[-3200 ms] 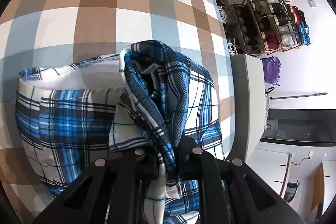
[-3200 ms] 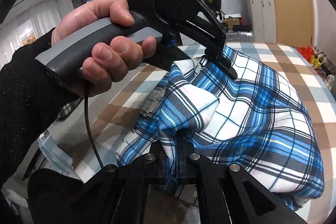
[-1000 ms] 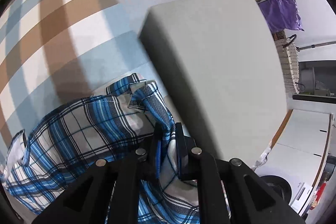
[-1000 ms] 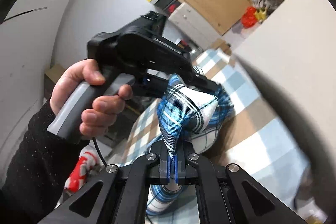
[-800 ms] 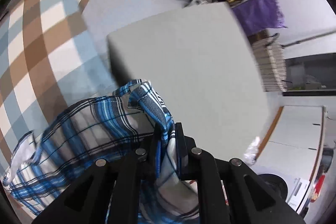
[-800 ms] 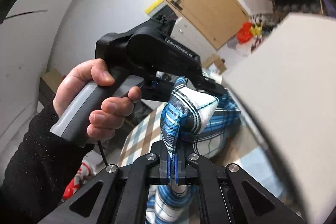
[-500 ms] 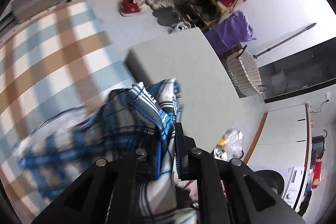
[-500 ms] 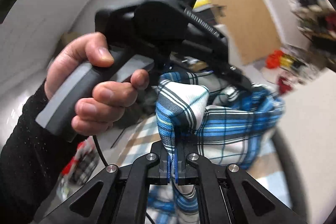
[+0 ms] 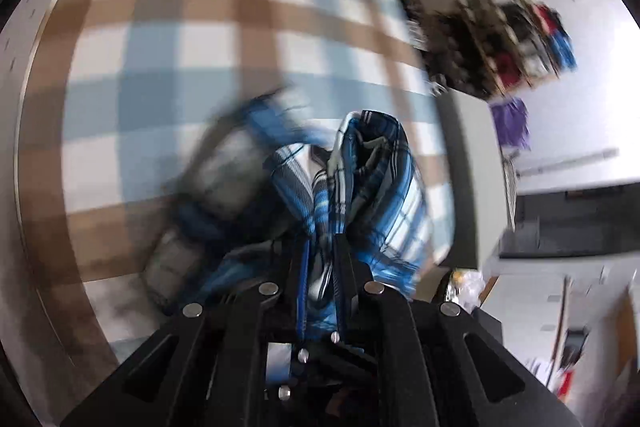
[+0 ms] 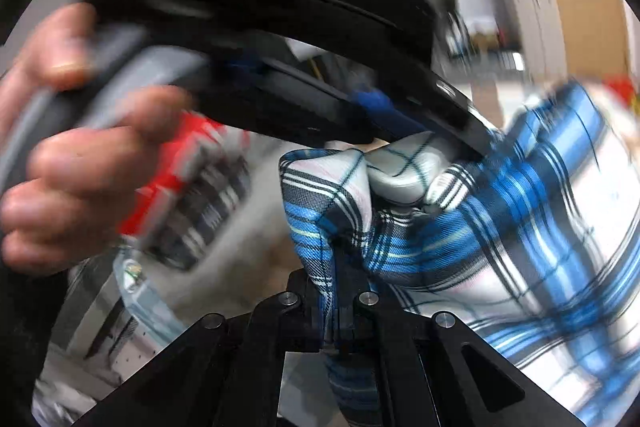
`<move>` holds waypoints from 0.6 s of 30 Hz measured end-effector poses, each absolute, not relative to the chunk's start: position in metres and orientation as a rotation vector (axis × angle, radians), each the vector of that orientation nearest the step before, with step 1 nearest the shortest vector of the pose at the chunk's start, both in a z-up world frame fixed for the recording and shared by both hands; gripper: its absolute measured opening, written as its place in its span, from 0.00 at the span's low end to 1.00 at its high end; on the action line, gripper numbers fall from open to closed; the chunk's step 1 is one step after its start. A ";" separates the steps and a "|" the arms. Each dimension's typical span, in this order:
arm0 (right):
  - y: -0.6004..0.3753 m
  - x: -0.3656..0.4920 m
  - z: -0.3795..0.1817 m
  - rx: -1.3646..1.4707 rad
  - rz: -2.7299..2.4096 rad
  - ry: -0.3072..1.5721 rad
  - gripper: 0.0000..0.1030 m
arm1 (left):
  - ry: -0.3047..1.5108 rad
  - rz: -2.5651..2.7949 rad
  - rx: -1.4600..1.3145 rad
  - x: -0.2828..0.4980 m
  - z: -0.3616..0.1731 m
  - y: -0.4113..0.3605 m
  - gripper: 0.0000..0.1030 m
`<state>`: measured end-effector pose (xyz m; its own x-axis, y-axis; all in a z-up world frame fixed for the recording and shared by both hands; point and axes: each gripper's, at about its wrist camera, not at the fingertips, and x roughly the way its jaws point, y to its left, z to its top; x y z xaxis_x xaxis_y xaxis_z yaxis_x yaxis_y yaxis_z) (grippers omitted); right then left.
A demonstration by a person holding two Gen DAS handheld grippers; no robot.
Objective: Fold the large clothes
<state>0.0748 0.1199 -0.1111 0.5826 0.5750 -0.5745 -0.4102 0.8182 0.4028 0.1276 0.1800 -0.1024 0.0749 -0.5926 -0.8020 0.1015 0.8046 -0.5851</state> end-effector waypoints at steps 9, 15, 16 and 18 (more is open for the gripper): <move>0.140 0.114 -0.174 0.241 0.538 1.050 0.24 | 1.418 -0.519 -0.449 0.127 -0.115 0.195 0.05; 0.100 0.066 -0.128 0.411 0.821 0.984 0.91 | 1.346 -0.539 -0.462 0.106 -0.090 0.220 0.06; 0.089 0.055 -0.117 0.422 0.858 0.970 0.92 | 1.335 -0.540 -0.456 0.103 -0.086 0.218 0.06; 0.059 0.036 -0.094 0.419 0.868 0.927 0.95 | 1.292 -0.536 -0.413 0.088 -0.069 0.219 0.06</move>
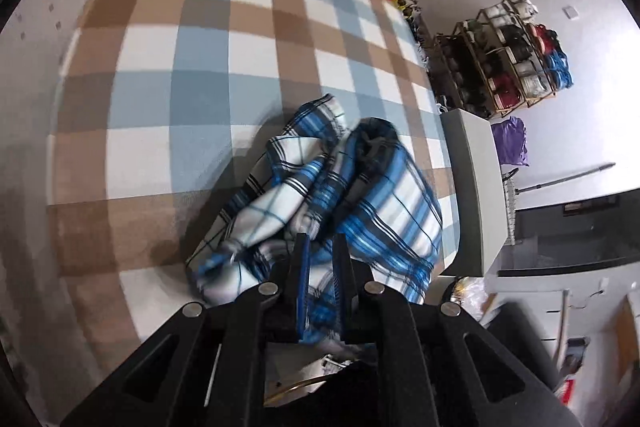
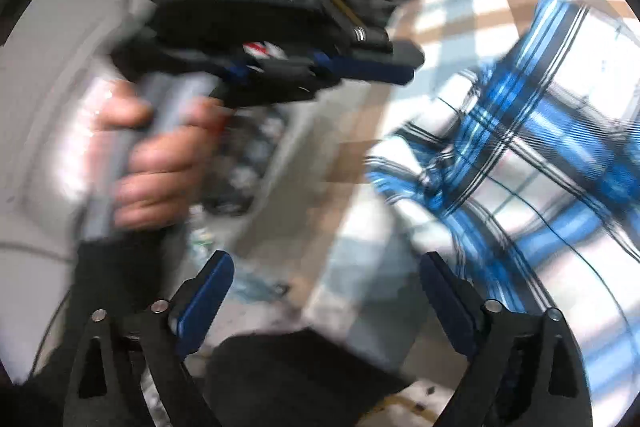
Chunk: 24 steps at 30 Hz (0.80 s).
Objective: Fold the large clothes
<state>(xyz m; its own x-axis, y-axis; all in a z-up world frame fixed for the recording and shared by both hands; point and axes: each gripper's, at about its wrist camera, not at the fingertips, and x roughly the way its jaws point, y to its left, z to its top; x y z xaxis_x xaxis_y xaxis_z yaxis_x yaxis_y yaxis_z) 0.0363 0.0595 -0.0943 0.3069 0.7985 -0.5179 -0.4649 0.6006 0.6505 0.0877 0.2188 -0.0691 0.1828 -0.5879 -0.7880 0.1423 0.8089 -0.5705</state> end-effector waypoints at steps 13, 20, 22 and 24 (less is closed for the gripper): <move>0.012 0.137 -0.060 -0.439 0.474 0.849 0.97 | 1.237 -0.540 -0.318 0.049 -0.136 0.161 0.54; 0.019 0.210 -0.082 -0.253 0.679 1.097 0.63 | 1.217 -0.451 -0.358 0.069 -0.170 0.186 0.54; 0.015 0.220 -0.088 -0.215 0.678 1.152 0.34 | 1.216 -0.432 -0.377 0.071 -0.175 0.195 0.54; 0.009 0.226 -0.092 -0.150 0.685 1.171 0.20 | 1.210 -0.441 -0.400 0.071 -0.178 0.205 0.54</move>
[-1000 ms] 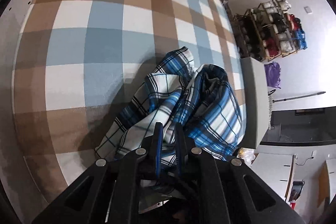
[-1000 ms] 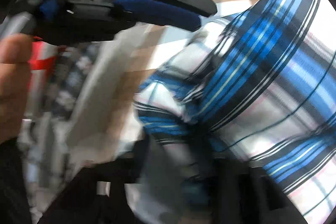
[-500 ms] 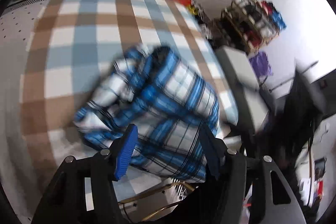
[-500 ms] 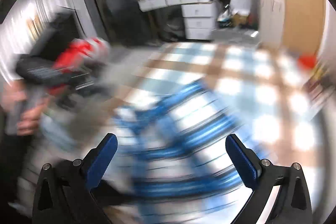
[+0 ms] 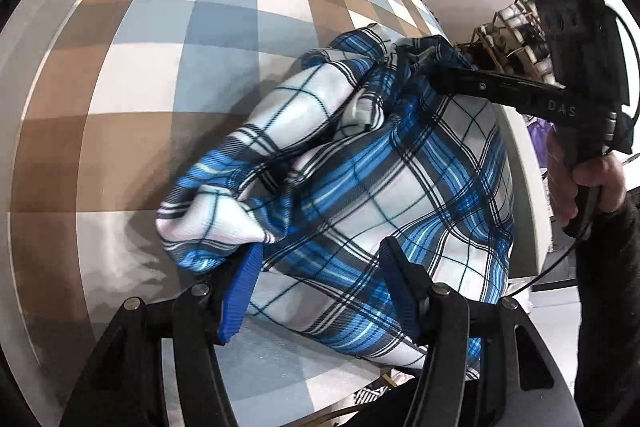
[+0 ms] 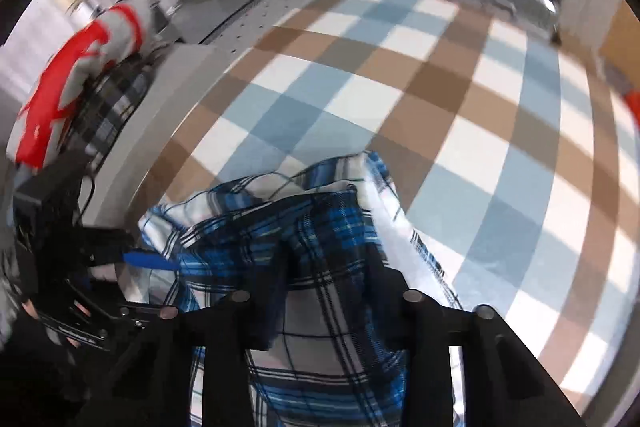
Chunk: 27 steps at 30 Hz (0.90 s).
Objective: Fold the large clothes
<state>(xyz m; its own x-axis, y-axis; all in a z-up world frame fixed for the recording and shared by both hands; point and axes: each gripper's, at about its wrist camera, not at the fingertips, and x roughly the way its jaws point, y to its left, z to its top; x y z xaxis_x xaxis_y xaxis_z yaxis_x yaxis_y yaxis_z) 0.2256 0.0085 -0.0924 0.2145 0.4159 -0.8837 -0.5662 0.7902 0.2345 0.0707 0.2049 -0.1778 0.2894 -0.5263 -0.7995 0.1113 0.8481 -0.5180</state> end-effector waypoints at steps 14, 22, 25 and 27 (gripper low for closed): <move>-0.015 0.263 -0.084 0.160 0.628 1.052 0.13 | 0.956 -0.528 -0.544 0.053 -0.142 0.234 0.54; 0.023 0.296 -0.128 0.146 0.620 1.248 0.58 | 0.907 -0.616 -0.499 0.034 -0.133 0.220 0.54; 0.014 0.285 -0.108 0.157 0.641 1.184 0.73 | 0.898 -0.650 -0.478 0.034 -0.128 0.210 0.54; -0.007 0.268 -0.085 0.208 0.664 1.094 0.79 | 0.887 -0.668 -0.451 0.044 -0.124 0.203 0.54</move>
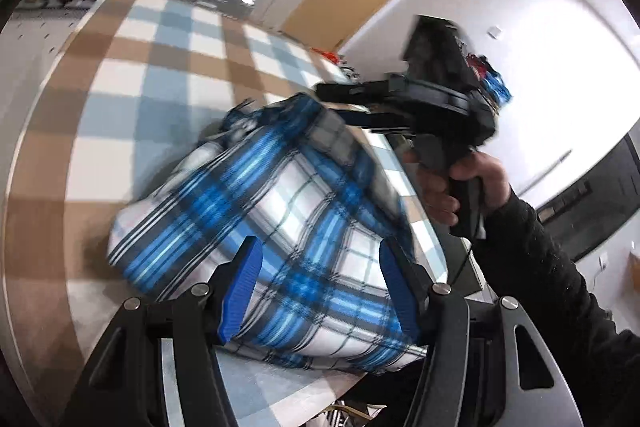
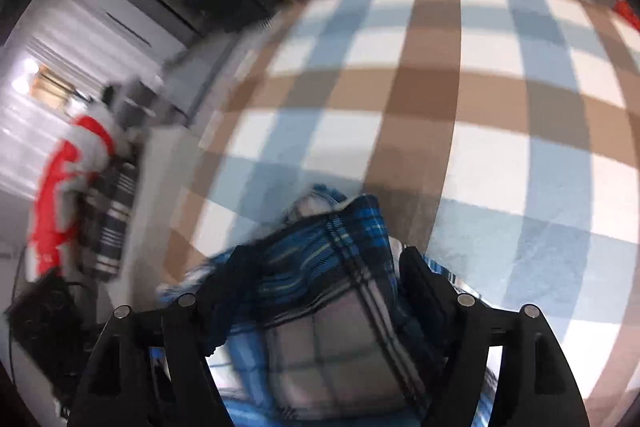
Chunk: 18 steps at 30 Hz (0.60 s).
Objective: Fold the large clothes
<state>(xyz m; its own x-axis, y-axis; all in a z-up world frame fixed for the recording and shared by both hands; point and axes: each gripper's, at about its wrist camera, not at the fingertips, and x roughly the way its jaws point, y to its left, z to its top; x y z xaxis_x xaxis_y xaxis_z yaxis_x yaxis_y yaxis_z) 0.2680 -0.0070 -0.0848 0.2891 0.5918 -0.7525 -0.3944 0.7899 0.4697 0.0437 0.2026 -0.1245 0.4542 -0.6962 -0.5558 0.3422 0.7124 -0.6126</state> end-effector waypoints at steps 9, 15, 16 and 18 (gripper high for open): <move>-0.110 0.131 -0.058 0.268 0.585 0.890 1.00 | 0.996 -0.587 -0.342 0.117 -0.105 0.175 0.54; -0.137 0.096 -0.123 0.568 0.533 1.013 1.00 | 1.179 -0.417 -0.231 0.150 -0.146 0.160 0.54; -0.140 0.098 -0.132 0.618 0.534 1.049 1.00 | 1.224 -0.384 -0.235 0.153 -0.156 0.162 0.54; -0.144 0.104 -0.151 0.759 0.556 1.083 1.00 | 1.249 -0.375 -0.252 0.151 -0.166 0.165 0.54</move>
